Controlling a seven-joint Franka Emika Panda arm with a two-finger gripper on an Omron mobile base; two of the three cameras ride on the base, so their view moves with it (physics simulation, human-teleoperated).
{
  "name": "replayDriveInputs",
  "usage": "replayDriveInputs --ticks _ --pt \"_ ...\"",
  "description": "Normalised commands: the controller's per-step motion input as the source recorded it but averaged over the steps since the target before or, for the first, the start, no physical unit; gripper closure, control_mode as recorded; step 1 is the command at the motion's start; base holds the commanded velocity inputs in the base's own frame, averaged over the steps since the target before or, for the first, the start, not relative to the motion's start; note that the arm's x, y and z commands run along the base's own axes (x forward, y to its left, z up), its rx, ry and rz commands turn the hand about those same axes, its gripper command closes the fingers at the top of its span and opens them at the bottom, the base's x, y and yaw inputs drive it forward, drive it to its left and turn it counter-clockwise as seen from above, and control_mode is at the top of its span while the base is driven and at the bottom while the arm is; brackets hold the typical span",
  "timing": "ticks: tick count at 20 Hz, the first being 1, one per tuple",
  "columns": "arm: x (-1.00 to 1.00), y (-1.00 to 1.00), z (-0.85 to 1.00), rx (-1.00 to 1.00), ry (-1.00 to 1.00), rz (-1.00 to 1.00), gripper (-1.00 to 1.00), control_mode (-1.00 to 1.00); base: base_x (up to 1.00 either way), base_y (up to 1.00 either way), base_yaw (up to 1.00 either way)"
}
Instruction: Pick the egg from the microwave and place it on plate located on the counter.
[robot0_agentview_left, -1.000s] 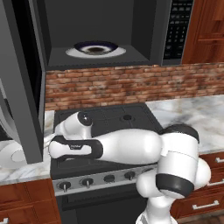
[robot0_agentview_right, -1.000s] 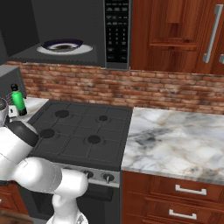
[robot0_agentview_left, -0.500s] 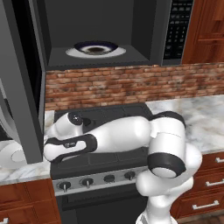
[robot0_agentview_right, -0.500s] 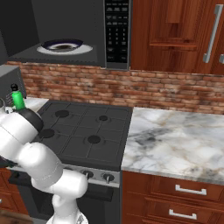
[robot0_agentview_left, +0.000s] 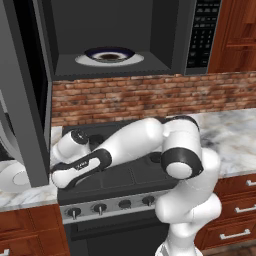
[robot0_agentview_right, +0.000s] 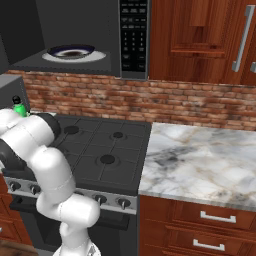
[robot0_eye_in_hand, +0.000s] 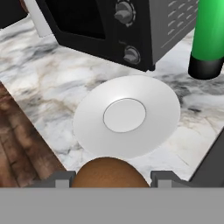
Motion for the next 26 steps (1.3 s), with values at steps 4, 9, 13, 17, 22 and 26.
replayDriveInputs --ticks 4,9,13,17,22,26 --pt "0.19 0.21 -0.21 0.0 0.06 0.0 1.0 -1.0 0.0 0.0 0.0" --pt "0.12 0.22 -0.14 0.0 0.07 0.0 1.0 -1.0 0.0 0.0 0.0" --pt "0.0 0.13 0.0 0.0 0.05 0.0 1.0 -1.0 0.0 0.0 0.0" --pt "0.0 0.06 0.0 0.0 0.03 0.0 1.0 -1.0 0.0 0.0 0.0" --pt "0.06 0.0 0.0 0.0 0.0 -0.01 1.0 -1.0 0.0 0.0 0.0" --pt "0.23 0.0 0.0 0.0 0.0 0.0 1.0 -1.0 0.0 0.0 0.0"
